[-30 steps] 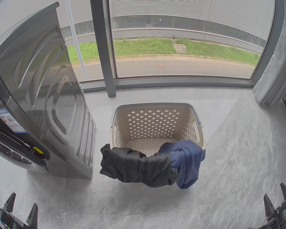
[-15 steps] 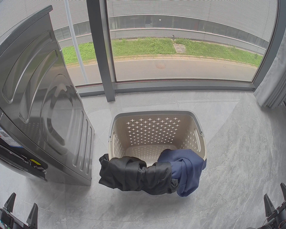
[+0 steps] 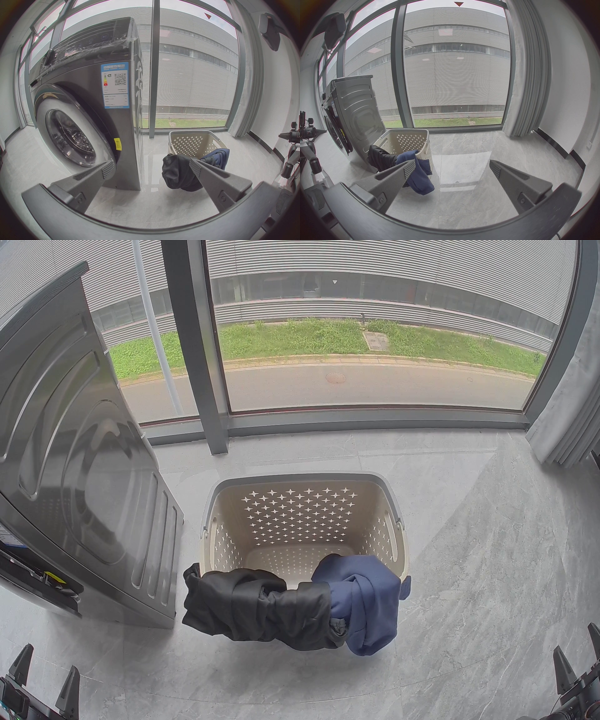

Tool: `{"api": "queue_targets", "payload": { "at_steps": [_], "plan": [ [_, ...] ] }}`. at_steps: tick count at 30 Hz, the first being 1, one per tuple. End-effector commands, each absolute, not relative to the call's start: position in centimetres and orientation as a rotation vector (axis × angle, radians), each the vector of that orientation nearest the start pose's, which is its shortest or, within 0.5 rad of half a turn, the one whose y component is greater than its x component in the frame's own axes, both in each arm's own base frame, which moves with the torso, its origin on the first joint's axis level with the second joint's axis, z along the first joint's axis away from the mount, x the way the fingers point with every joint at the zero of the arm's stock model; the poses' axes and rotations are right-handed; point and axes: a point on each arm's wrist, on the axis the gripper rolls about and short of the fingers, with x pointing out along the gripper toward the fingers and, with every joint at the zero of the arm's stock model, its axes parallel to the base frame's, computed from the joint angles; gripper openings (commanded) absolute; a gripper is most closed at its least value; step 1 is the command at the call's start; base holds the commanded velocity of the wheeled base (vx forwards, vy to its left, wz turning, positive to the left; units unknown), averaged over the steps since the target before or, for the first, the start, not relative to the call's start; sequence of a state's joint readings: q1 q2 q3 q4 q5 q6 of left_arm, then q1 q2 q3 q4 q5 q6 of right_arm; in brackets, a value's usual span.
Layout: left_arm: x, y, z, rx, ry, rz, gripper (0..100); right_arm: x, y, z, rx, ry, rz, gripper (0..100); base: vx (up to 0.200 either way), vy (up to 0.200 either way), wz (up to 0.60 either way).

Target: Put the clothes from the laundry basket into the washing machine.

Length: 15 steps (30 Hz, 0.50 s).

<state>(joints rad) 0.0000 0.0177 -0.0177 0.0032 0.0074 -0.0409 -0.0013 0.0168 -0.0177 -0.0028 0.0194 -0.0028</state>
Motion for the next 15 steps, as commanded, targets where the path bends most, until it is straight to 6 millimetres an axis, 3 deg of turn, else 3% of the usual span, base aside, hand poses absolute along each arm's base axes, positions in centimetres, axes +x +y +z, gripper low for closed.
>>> {"api": "queue_targets", "payload": {
  "at_steps": [1, 5, 11, 15],
  "plan": [
    [-2.26, 0.02, 7.57, -0.041, 0.006, 0.008, 100, -2.27, 0.05, 7.58, -0.003, -0.002, 0.018, 100, 0.0, 0.0, 0.0],
    [-2.26, 0.01, 7.57, -0.043, 0.006, 0.009, 100, -2.27, 0.05, 7.58, -0.003, -0.002, 0.018, 100, 0.0, 0.0, 0.0],
    [-2.26, 0.02, 7.57, -0.041, 0.006, 0.008, 100, -2.27, 0.05, 7.58, -0.003, -0.002, 0.018, 100, 0.2, 0.0, 0.0],
    [-2.27, 0.02, 7.61, -0.043, 0.004, 0.008, 100, -2.27, 0.05, 7.58, -0.003, -0.002, 0.018, 100, 0.0, 0.0, 0.0]
  ]
}}
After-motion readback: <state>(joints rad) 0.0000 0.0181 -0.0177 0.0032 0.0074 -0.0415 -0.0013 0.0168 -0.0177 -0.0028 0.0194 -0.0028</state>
